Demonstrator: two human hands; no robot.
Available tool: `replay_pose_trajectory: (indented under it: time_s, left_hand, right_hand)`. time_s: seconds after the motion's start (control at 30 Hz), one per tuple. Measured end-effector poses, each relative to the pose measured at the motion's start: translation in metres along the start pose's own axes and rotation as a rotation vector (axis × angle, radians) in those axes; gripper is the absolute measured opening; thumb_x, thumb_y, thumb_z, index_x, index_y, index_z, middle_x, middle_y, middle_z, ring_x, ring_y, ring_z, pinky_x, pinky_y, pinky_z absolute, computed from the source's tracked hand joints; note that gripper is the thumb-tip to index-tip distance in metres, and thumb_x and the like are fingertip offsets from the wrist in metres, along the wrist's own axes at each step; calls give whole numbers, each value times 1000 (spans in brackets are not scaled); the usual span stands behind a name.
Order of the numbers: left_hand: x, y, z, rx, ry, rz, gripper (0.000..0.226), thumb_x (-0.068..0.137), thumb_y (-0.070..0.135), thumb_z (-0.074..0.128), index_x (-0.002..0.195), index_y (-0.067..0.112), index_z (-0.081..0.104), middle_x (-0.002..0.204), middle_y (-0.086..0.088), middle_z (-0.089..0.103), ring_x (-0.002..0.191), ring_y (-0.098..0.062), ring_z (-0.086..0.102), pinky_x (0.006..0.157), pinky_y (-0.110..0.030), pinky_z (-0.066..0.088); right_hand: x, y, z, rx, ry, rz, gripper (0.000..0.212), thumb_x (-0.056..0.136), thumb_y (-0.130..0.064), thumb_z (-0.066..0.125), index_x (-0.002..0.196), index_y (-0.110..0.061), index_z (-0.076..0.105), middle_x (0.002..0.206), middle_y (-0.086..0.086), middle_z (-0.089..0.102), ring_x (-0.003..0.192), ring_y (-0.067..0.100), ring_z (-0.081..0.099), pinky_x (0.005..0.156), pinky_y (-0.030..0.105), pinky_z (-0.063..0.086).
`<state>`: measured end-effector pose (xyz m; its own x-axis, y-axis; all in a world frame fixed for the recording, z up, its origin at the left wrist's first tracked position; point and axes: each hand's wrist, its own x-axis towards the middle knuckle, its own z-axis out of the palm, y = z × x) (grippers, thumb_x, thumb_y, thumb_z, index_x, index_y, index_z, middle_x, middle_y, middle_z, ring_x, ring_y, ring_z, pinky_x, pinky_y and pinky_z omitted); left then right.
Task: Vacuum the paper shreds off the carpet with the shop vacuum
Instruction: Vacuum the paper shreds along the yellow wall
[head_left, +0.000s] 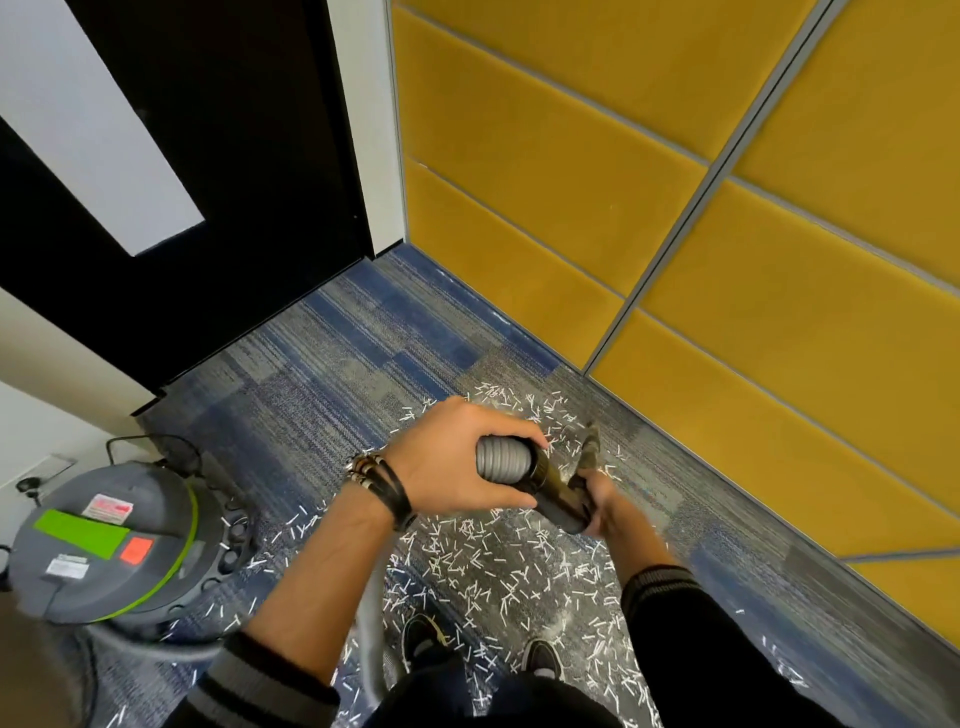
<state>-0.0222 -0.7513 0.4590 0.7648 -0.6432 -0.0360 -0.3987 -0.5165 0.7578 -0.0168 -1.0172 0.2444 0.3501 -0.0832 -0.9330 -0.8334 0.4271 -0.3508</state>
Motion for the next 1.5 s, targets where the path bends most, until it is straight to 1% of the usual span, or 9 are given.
replay_pose_trajectory:
  time_s: [0.13,0.2,0.33,0.5,0.73,0.93,1.07,1.33,1.5]
  left_hand:
    - [-4,0,7,-42,-57,-10,49,73,43,94,117,38,74,102,28,72,97,9,66,91,-13,48]
    - [-8,1,13,-59,-44,-12,47,74,44,92,117,38,74,101,26,73,95,6,67,90,-17,50]
    - [-15,10,15,-20,44,7,49,77,49,88,122,40,71,105,20,75,92,1,67,91,-23,53]
    - [-22,16,11,18,-17,83,47,77,49,88,120,39,72,103,17,76,92,-3,69,89,-27,55]
    - [-35,-8,19,-92,-65,25,52,75,45,92,123,40,73,105,20,76,94,5,68,89,-13,50]
    - [-58,6,26,-25,48,-12,49,76,49,88,121,43,71,102,20,76,93,-1,69,93,-30,56]
    - [-78,16,24,-46,35,-1,47,75,48,90,119,41,74,102,25,75,96,5,68,95,-20,52]
    - [-113,65,81,-29,-62,33,51,74,55,88,120,41,72,104,22,76,95,2,69,92,-26,56]
    - [-129,93,108,68,7,77,51,77,56,83,124,42,69,102,18,76,89,-1,68,89,-24,54]
  right_hand:
    - [0,23,-26,-4,91,28,27,102,-34,37,100,-9,45,94,16,59,82,33,62,68,43,58]
    - [-3,23,-35,-49,123,5,36,102,-41,34,105,-7,45,94,16,61,81,33,64,60,39,58]
    - [1,10,-38,-86,110,-17,39,101,-44,40,107,-6,45,107,20,59,94,37,62,88,54,55]
    - [6,31,-21,-73,80,-2,34,103,-40,38,115,-10,48,94,16,56,74,31,59,57,38,57]
    - [5,63,-47,-16,150,47,32,99,-36,37,106,-6,45,109,18,55,101,35,57,103,55,45]
    - [-4,61,-31,-88,106,36,38,102,-44,36,106,-7,47,105,20,58,92,34,61,62,45,60]
    - [-7,80,-23,-118,87,-11,34,101,-43,41,104,-10,49,103,18,57,94,33,58,94,53,52]
    - [-52,136,-89,-133,115,20,34,103,-40,36,85,-13,48,79,13,55,68,28,55,54,31,55]
    - [-58,139,-108,-214,137,-66,32,101,-41,42,109,-11,48,85,16,59,70,30,59,59,42,58]
